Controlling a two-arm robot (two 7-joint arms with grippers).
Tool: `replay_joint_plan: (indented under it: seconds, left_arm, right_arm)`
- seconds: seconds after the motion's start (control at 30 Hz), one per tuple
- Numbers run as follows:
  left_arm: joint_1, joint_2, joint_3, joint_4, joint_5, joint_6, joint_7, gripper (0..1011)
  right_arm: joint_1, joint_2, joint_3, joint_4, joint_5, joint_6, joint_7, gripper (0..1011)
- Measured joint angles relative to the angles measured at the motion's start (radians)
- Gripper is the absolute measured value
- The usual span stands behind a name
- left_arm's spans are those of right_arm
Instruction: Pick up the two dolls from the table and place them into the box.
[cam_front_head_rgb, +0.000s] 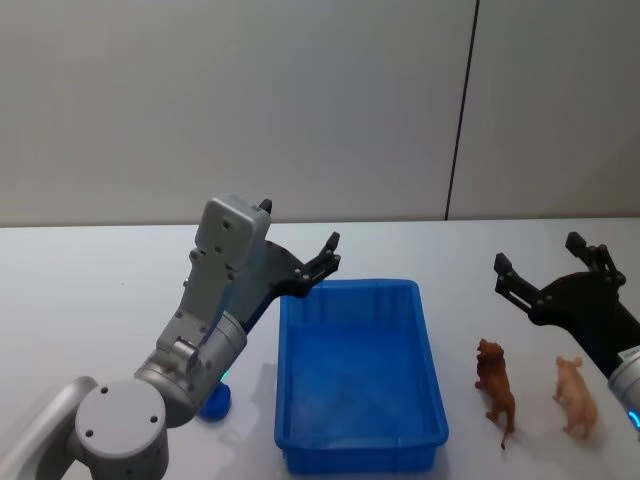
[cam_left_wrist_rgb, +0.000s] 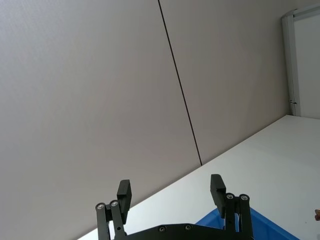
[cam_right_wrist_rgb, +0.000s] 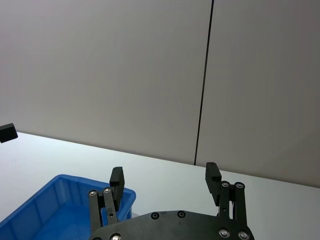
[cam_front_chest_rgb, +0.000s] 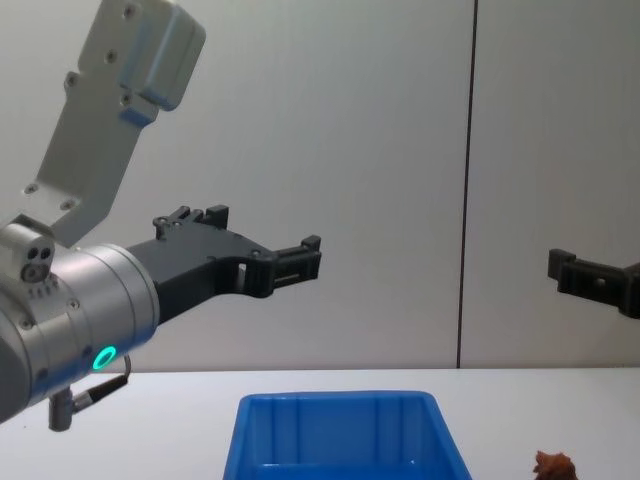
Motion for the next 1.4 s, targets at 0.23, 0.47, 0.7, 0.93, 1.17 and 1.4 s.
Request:
replay_joint_plan:
  seconds: [0.23, 0.47, 0.7, 0.93, 1.17, 1.4]
  left_arm:
    - [0.0, 0.0, 0.0, 0.0, 0.0, 0.0, 0.0, 1001]
    - [0.0, 0.0, 0.0, 0.0, 0.0, 0.0, 0.0, 1001]
    - [0.0, 0.0, 0.0, 0.0, 0.0, 0.0, 0.0, 1001]
    - [0.0, 0.0, 0.0, 0.0, 0.0, 0.0, 0.0, 1001]
    - [0.0, 0.0, 0.0, 0.0, 0.0, 0.0, 0.0, 1001]
    - [0.0, 0.0, 0.0, 0.0, 0.0, 0.0, 0.0, 1001]
  right_arm:
    - [0.0, 0.0, 0.0, 0.0, 0.0, 0.0, 0.0, 1001]
    - [0.0, 0.0, 0.0, 0.0, 0.0, 0.0, 0.0, 1001]
    - [0.001, 0.001, 0.003, 0.004, 0.002, 0.003, 0.0, 1001]
    - [0.002, 0.014, 0.019, 0.022, 0.021, 0.027, 0.0, 1001]
    - [-0.005, 0.04, 0.041, 0.048, 0.034, 0.057, 0.002, 1001]
    - [-0.019, 0.064, 0.057, 0.071, 0.035, 0.097, 0.012, 1001]
